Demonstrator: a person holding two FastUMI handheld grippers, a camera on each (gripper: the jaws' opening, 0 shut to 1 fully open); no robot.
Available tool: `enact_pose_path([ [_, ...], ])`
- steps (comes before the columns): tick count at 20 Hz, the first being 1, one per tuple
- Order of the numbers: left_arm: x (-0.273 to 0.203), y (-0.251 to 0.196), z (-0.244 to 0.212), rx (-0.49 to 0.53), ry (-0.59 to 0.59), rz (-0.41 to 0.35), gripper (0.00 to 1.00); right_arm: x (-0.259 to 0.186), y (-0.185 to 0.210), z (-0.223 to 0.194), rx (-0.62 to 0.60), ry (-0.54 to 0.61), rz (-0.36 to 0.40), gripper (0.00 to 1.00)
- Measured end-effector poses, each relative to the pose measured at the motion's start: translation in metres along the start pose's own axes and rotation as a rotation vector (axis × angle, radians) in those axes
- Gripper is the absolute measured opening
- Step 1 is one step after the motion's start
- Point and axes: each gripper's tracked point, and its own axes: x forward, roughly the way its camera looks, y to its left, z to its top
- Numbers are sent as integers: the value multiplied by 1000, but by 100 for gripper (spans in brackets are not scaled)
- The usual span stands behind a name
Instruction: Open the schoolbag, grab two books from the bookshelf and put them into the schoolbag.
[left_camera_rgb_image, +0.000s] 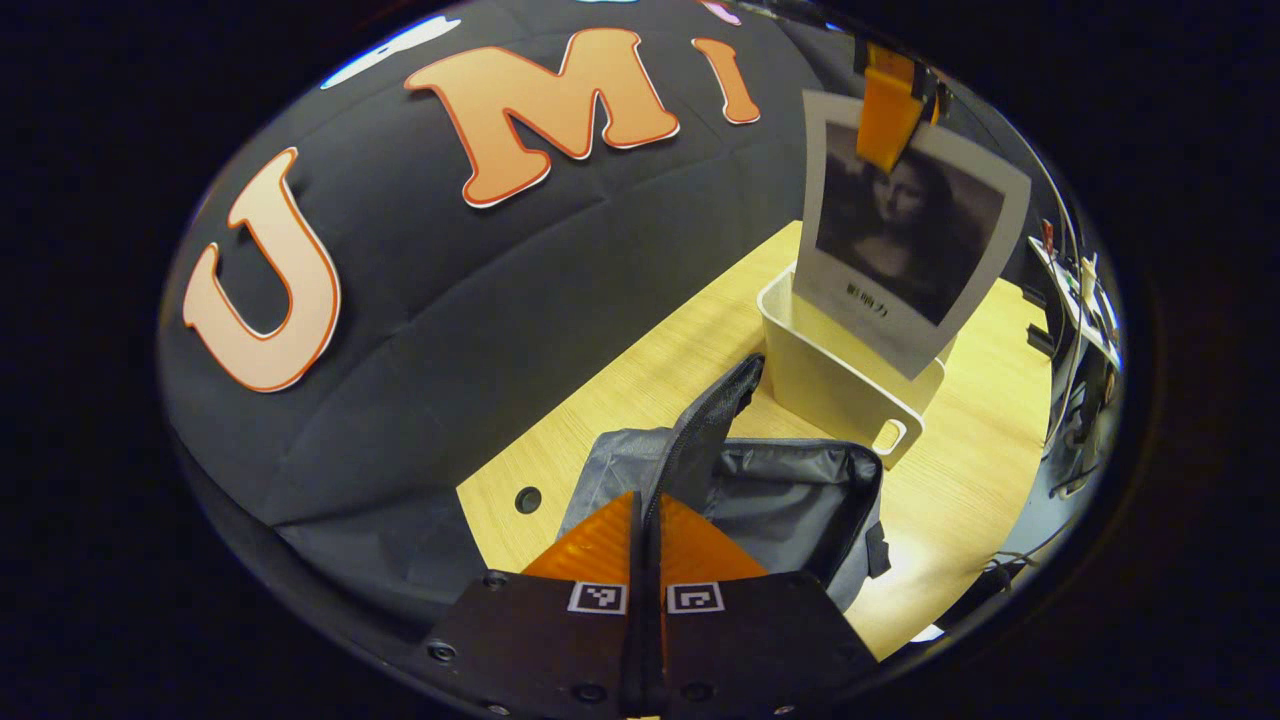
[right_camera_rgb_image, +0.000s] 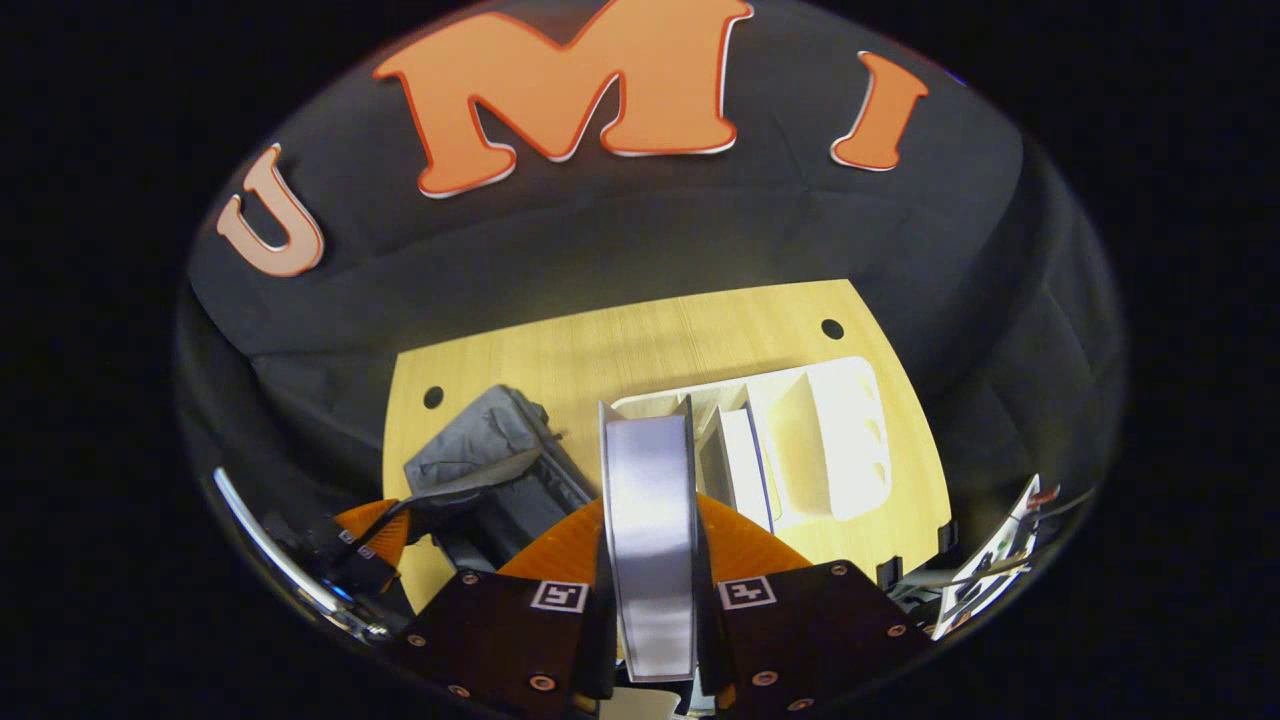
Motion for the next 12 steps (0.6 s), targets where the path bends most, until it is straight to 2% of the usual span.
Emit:
enact_pose_path([
  [2, -2, -2, 0, 16, -6, -8, 0, -35, -8, -14, 50, -45, 26, 33],
  [4, -2, 1, 2, 36, -8, -4, 0, -64, -15, -25, 127, -122, 87, 33],
  [7, -3, 2, 6, 60, -3, 2, 0, -85, -24, -69, 318, -190, 222, 32],
  [9, -4, 3, 10, 82, 1, 1, 0, -81, -26, -113, 466, -202, 359, 31],
  [12, -5, 4, 14, 109, 8, 5, 0, -55, -12, -159, 647, -194, 508, 31],
])
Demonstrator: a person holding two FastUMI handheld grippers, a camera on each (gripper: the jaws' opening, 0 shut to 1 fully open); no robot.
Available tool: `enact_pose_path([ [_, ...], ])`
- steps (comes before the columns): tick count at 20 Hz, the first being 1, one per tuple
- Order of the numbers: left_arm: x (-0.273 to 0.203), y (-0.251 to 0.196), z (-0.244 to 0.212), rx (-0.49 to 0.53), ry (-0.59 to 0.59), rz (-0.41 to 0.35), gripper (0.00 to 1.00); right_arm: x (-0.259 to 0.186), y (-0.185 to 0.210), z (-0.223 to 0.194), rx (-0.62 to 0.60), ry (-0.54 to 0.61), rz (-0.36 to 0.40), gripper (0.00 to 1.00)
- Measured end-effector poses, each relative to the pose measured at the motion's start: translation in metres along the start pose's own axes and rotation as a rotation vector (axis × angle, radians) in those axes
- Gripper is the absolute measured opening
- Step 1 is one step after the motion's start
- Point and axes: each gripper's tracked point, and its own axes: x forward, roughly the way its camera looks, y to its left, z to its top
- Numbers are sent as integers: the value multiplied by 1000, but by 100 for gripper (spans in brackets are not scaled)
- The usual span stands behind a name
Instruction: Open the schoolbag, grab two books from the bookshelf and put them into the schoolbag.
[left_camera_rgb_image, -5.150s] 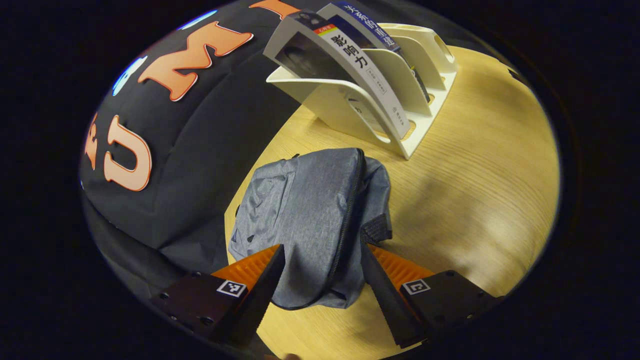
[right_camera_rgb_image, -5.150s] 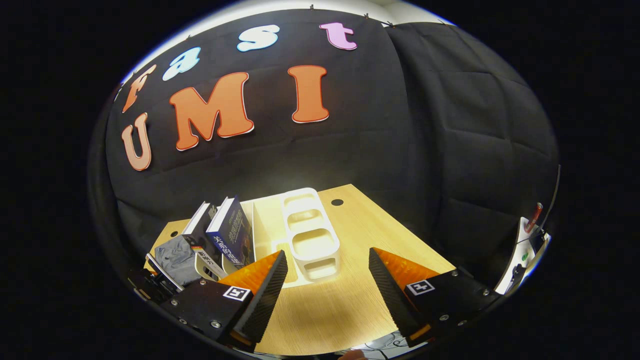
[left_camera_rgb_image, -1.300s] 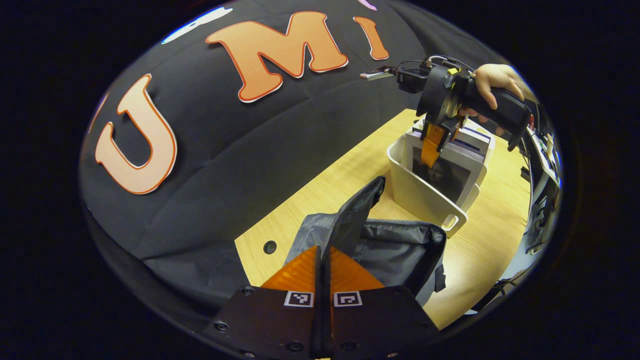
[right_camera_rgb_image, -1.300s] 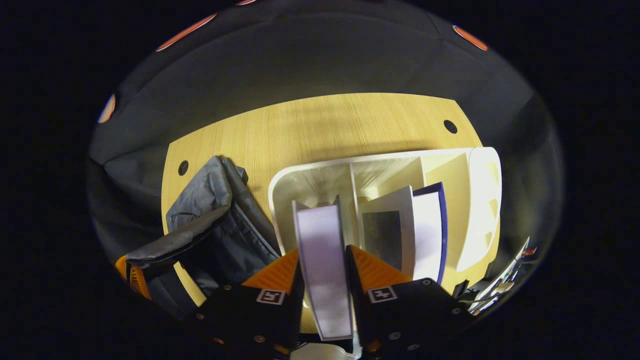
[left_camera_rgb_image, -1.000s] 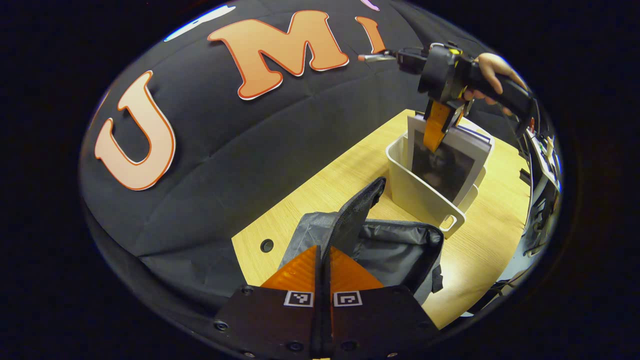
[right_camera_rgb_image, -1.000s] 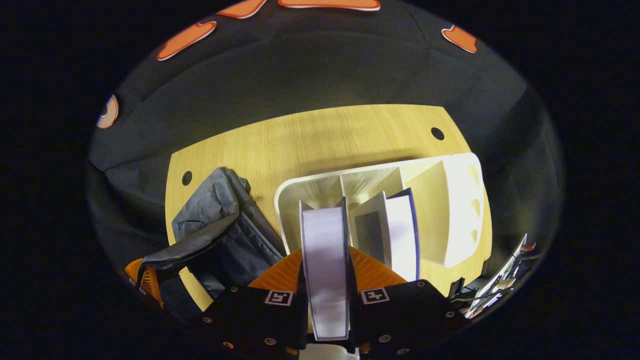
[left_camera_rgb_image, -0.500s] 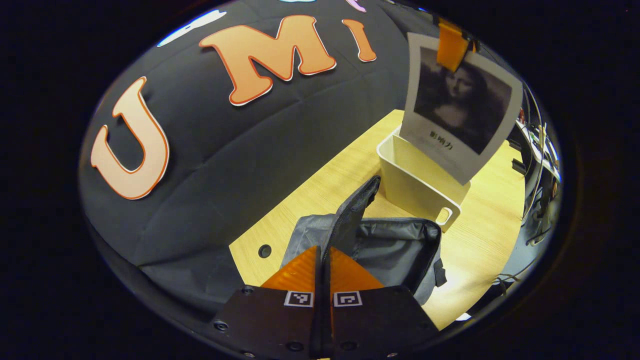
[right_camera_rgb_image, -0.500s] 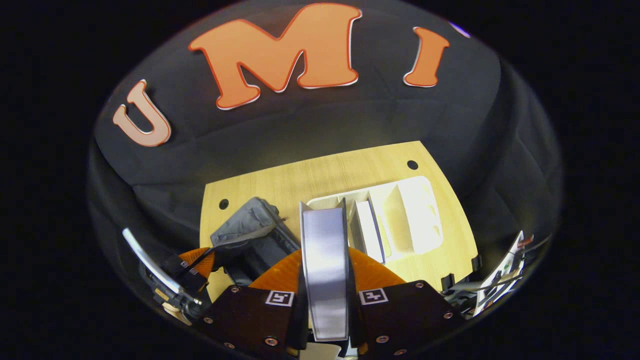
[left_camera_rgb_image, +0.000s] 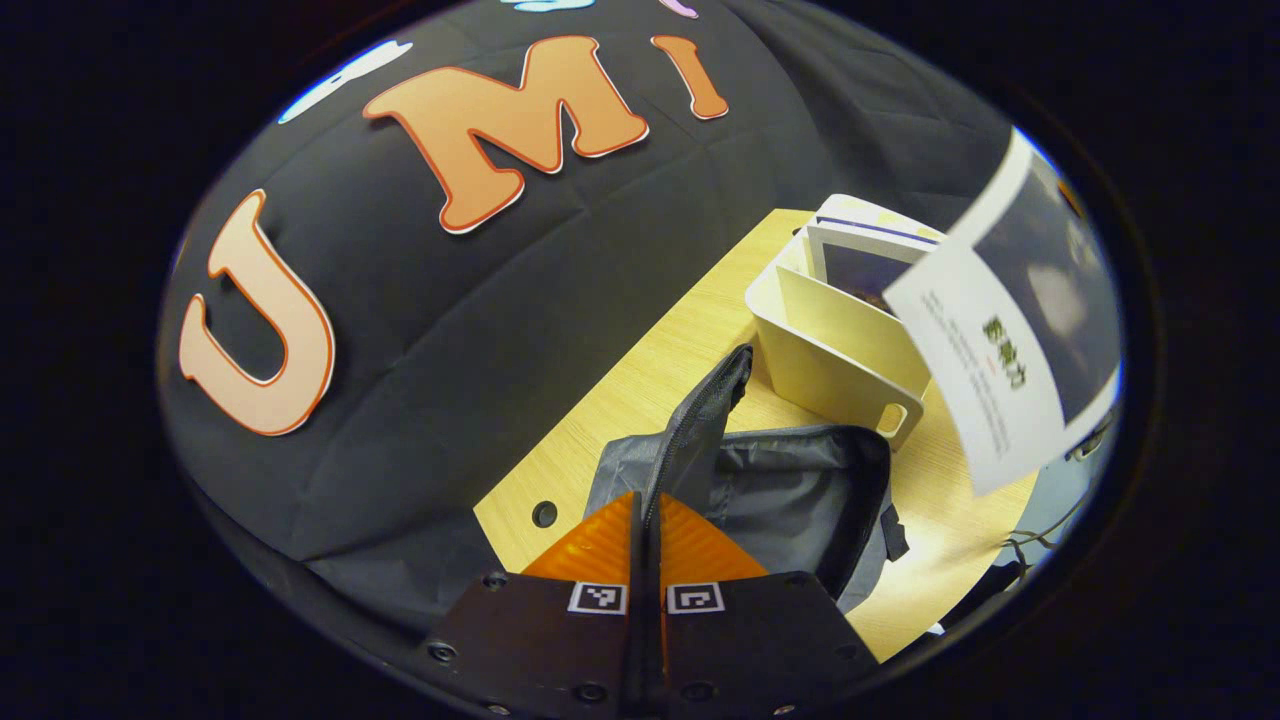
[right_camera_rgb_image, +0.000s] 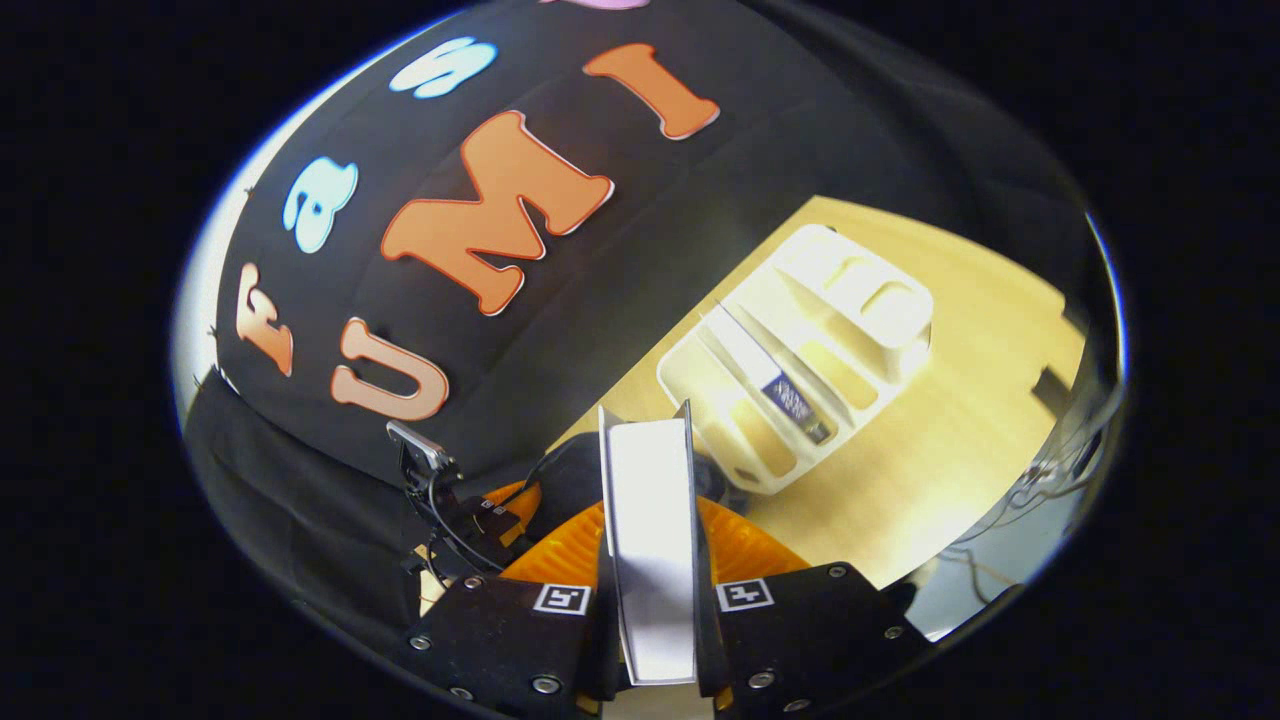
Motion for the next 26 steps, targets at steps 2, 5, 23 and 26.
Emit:
enact_pose_path([
  [2, -1, 1, 4, 11, 1, 6, 0, 22, -9, -26, 143, 10, 82, 31],
  [5, -2, 1, 5, 16, 8, 7, 1, 71, -18, -56, 289, 24, 137, 31],
  [23, -8, -6, 15, 71, 6, 22, 1, 298, 5, -101, 412, -15, 14, 31],
  [26, -5, -2, 10, 58, 14, 24, 1, 307, -4, -114, 440, 45, -86, 37],
])
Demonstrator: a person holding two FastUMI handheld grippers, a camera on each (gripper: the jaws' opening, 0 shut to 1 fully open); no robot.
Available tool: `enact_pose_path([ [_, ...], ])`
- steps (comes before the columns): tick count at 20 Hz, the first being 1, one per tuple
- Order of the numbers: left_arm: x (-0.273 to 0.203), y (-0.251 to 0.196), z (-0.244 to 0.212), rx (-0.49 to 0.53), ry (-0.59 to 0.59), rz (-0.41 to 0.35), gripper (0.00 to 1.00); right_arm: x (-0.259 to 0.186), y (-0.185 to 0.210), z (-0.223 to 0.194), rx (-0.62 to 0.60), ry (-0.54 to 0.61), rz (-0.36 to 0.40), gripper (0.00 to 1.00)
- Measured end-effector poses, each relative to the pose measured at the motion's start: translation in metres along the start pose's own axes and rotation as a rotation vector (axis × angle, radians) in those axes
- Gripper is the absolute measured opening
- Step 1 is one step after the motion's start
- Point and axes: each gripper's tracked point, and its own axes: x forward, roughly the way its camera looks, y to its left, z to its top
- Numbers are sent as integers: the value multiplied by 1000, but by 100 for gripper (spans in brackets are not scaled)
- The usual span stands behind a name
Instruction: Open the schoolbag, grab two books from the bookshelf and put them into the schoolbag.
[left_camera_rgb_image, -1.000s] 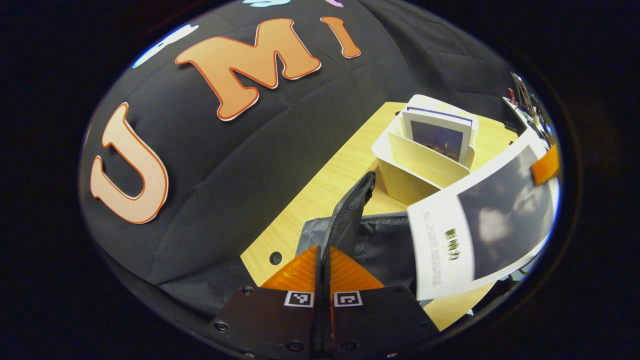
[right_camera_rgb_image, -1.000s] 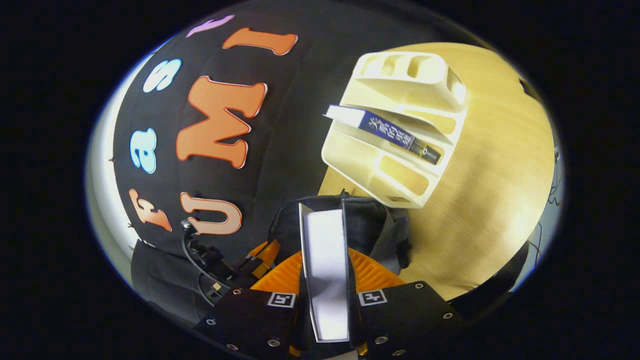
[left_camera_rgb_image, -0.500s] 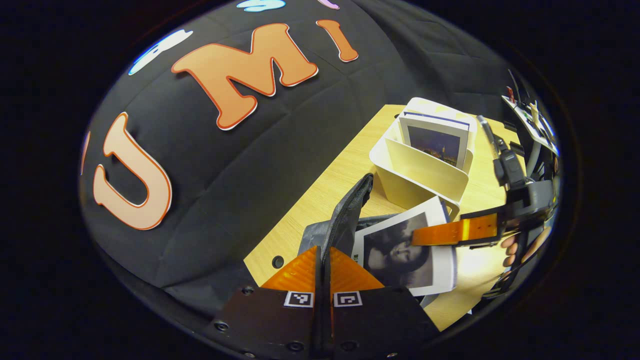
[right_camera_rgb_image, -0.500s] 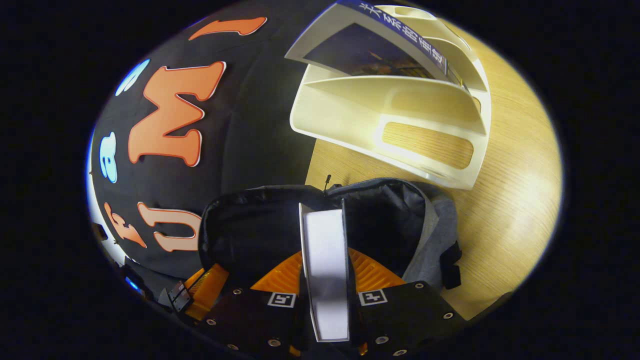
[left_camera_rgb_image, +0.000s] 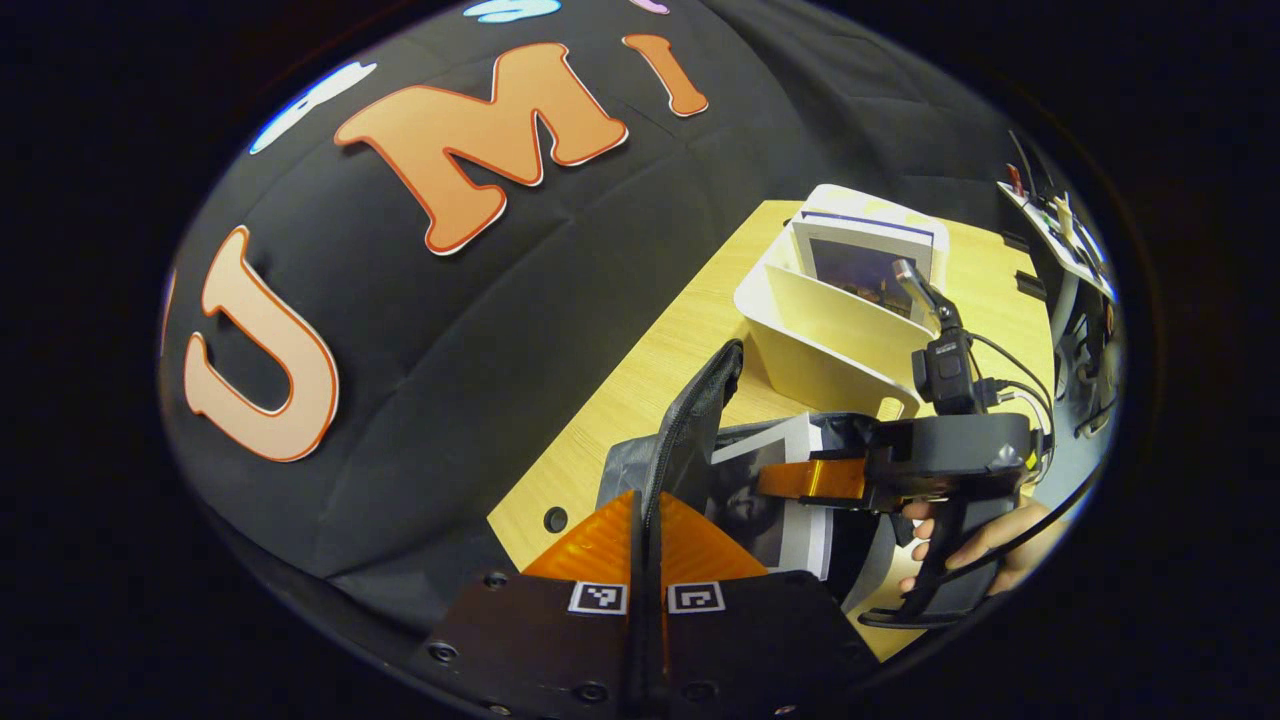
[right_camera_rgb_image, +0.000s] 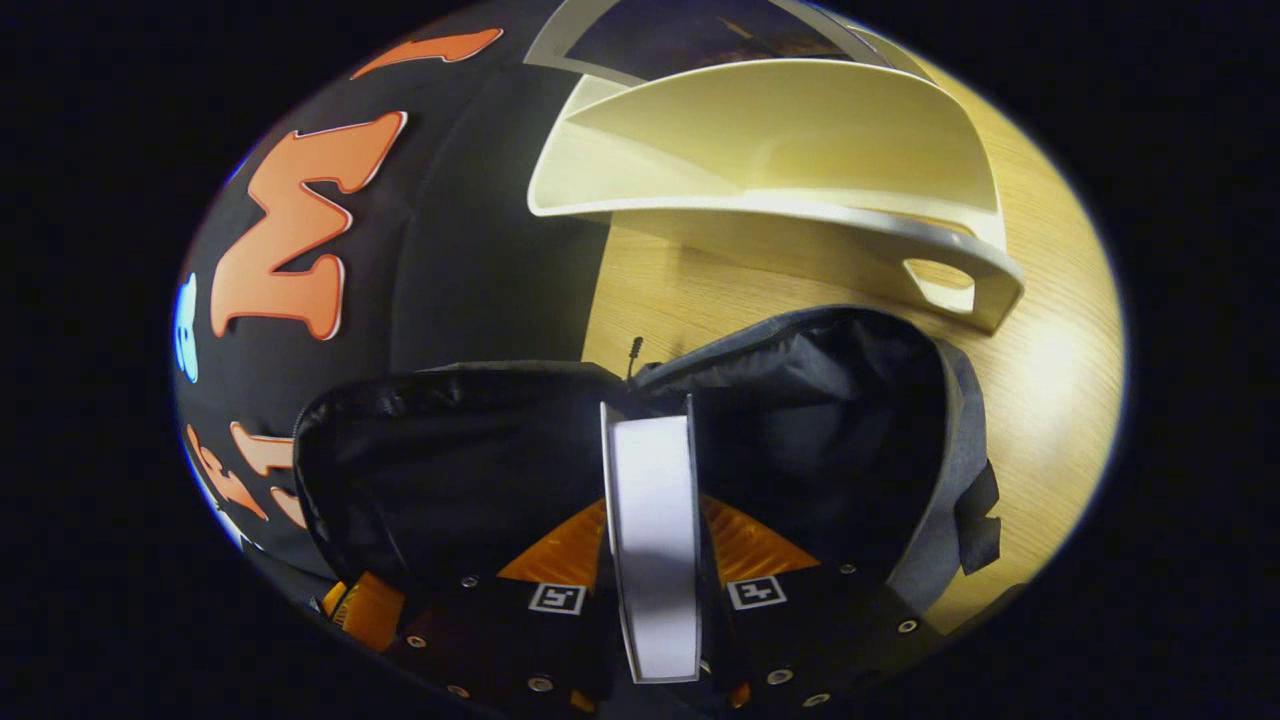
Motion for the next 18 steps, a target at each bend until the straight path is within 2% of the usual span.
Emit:
enact_pose_path([
  [2, 3, 3, -5, 6, 5, 9, 1, 6, -7, -6, -5, 21, -50, 50],
  [3, 4, 3, -8, 1, 8, 7, 1, 9, -7, -7, -2, 34, -67, 66],
  [4, 5, 2, -10, -13, 9, 1, 1, 12, -9, -8, -1, 47, -85, 60],
  [5, 4, 1, -12, -32, 8, -7, 1, 12, -13, -9, 0, 63, -107, 88],
  [6, 3, 1, -13, -57, 3, -19, 1, -1, -18, -7, -4, 77, -131, 97],
  [9, 4, 4, -16, -86, -1, -24, 1, -19, -23, 3, -58, 68, -150, 99],
  [13, 0, 2, -20, -111, -10, -35, 1, -51, -21, 26, -85, 48, -115, 98],
  [18, -1, 1, -26, -136, -17, -47, 1, -104, -34, 33, -163, 78, -96, 99],
])
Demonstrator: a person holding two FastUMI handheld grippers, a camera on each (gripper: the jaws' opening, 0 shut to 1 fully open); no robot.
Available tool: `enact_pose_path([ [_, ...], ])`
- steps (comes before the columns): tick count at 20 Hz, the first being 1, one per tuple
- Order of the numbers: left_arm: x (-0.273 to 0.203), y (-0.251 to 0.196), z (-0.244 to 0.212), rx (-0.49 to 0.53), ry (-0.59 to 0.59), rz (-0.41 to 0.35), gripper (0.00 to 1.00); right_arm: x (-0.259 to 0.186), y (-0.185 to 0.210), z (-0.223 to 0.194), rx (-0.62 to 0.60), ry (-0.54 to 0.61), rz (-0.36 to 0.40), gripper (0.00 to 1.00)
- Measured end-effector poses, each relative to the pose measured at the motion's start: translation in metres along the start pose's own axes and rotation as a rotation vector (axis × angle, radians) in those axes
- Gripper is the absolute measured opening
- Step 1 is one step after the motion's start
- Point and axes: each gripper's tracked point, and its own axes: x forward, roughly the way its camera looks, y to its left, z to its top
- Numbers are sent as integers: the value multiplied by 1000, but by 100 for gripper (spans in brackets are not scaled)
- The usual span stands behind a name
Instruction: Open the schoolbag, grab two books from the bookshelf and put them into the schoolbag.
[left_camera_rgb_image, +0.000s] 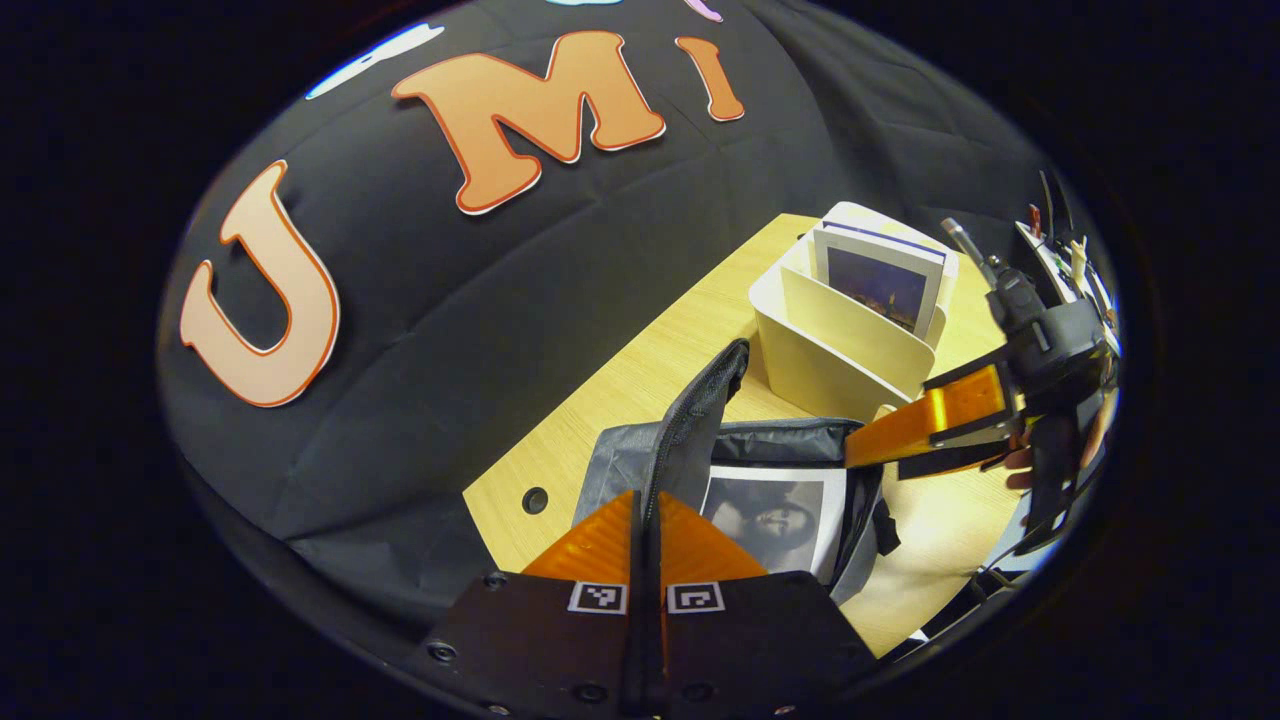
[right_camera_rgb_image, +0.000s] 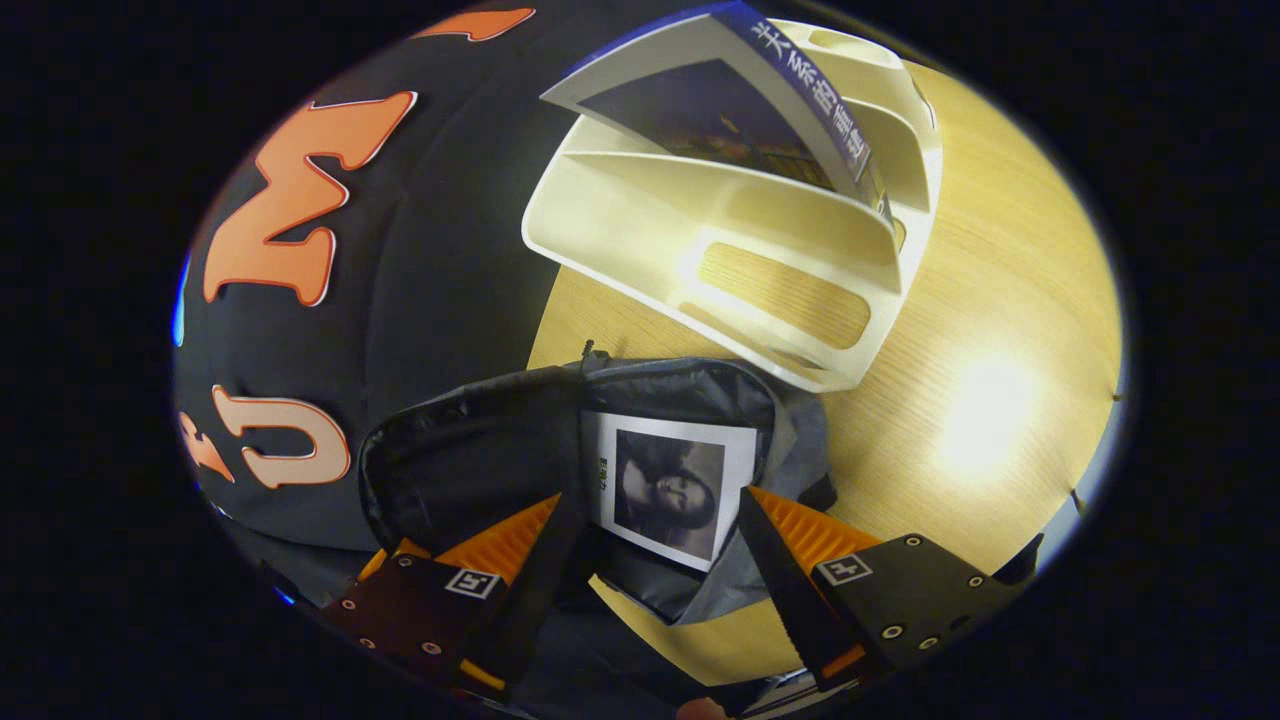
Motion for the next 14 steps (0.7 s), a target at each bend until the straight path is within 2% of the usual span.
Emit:
enact_pose_path([
  [3, -1, -3, -1, -5, -3, -5, 0, -37, -25, 11, -82, -7, -32, 98],
  [8, -1, -6, -2, -4, -1, -11, 0, -99, -70, 43, -262, -24, -150, 98],
  [12, 0, -6, -3, -8, -1, -14, 0, -143, -80, 75, -477, 3, -234, 99],
  [14, -1, -6, -4, -7, 1, -13, 0, -158, -72, 93, -554, 5, -267, 99],
])
